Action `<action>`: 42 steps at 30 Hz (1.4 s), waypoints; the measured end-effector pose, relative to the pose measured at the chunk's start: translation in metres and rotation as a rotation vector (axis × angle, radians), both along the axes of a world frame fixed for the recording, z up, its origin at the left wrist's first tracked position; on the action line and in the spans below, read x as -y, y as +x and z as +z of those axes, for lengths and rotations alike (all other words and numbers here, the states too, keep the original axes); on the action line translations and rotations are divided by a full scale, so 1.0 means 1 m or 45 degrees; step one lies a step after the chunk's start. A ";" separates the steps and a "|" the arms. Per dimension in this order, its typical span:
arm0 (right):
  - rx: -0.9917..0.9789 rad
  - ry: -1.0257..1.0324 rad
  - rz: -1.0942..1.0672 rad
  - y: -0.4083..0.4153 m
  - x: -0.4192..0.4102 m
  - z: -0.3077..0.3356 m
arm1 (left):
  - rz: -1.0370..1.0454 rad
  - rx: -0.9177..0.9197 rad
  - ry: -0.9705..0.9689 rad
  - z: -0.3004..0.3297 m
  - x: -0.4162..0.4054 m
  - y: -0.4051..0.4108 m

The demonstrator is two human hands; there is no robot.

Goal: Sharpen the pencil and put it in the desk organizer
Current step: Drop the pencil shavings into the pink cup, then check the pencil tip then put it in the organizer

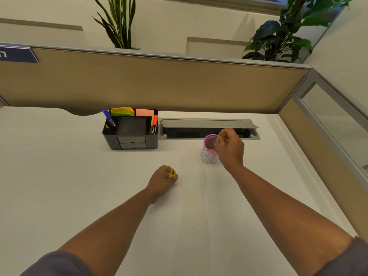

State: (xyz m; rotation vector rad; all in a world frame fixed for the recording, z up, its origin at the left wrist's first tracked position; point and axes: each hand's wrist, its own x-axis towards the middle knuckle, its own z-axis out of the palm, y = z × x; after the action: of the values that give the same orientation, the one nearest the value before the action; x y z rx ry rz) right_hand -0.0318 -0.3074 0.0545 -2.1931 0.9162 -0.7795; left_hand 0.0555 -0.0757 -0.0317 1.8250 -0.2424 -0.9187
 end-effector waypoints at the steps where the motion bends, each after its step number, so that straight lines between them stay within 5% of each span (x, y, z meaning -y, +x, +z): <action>1: 0.020 0.036 -0.015 -0.001 0.000 0.000 | 0.004 -0.005 0.004 0.001 0.000 0.000; 8: 0.105 0.241 -0.050 -0.013 -0.013 0.008 | 0.057 -0.111 -0.036 0.021 -0.005 -0.005; 13: 0.324 0.713 -0.141 -0.021 -0.041 0.025 | 0.080 0.029 -0.106 0.056 -0.012 -0.006; 19: 0.390 1.162 0.089 -0.035 -0.087 0.034 | 0.121 0.154 -0.250 0.096 -0.031 -0.019; 35: 0.280 1.317 0.344 -0.057 -0.128 0.049 | 0.067 0.428 -0.162 0.145 -0.062 -0.053; 42: 0.299 1.366 0.428 -0.058 -0.132 0.058 | 0.105 0.330 -0.265 0.155 -0.071 -0.047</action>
State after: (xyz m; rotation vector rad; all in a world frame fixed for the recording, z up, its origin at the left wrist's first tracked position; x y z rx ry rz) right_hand -0.0898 -0.1752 0.1121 -1.2169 0.5955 -0.2476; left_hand 0.0081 -0.0048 0.1230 1.7432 -0.4061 -0.5753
